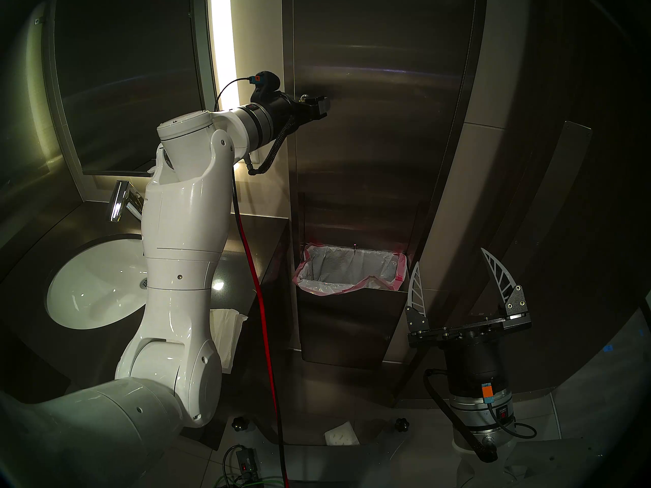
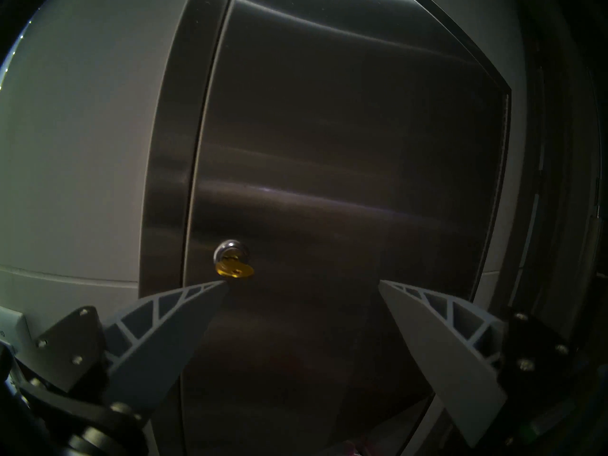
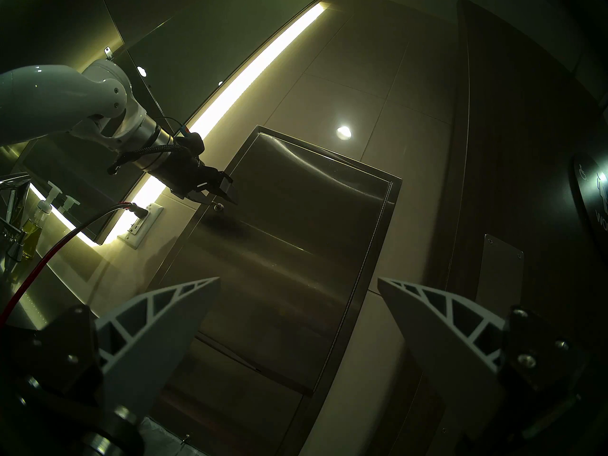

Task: Twist key and close towel dispenser

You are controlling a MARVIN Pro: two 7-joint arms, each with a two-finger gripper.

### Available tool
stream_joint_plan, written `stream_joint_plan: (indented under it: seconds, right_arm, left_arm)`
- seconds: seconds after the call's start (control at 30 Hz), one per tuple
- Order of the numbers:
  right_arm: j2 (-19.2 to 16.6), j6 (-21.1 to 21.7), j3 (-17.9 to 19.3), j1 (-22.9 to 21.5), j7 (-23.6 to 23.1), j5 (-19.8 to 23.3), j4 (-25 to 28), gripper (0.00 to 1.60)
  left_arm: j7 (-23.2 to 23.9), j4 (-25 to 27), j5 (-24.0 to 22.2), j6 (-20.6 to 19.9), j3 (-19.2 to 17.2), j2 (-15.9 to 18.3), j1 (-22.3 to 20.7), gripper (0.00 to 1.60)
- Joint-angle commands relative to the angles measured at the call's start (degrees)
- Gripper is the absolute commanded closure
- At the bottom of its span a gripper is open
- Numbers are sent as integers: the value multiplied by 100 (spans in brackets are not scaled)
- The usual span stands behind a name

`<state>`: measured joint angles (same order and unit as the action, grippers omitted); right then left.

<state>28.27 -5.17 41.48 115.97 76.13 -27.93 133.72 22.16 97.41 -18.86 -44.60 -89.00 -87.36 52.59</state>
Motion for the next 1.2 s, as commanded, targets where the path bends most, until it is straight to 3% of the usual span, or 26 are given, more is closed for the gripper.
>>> stream_joint_plan:
  seconds: [0.0,0.17,0.23,0.5,0.7,1.03,1.1,1.17]
  right_arm:
    - [10,-6,-3,-8,19,-50,58,0]
    - [9,-5,-6,-10,20,-49,58,0]
    - [8,-6,-7,-12,21,-48,58,0]
    - [6,-5,-10,-16,21,-43,58,0]
    - [4,-5,-12,-19,22,-43,58,0]
    - [3,-5,-16,-24,22,-37,56,0]
    - [3,-4,-17,-24,22,-37,56,0]
    - [3,-4,-18,-25,23,-37,56,0]
  left_arm:
    - [-24,225,-137,-153,-150,-95,91,0]
    - [-11,223,-180,-194,-234,-129,121,0]
    - [62,84,-160,98,-212,-131,95,0]
    - [124,-368,-63,403,98,-219,-206,0]
    - [196,-1058,62,617,314,-130,-539,0]
    - [359,-2031,240,1054,231,137,-1069,0]
    - [399,-2028,161,1061,134,103,-1082,0]
    - [527,-1618,140,1046,151,143,-901,0]
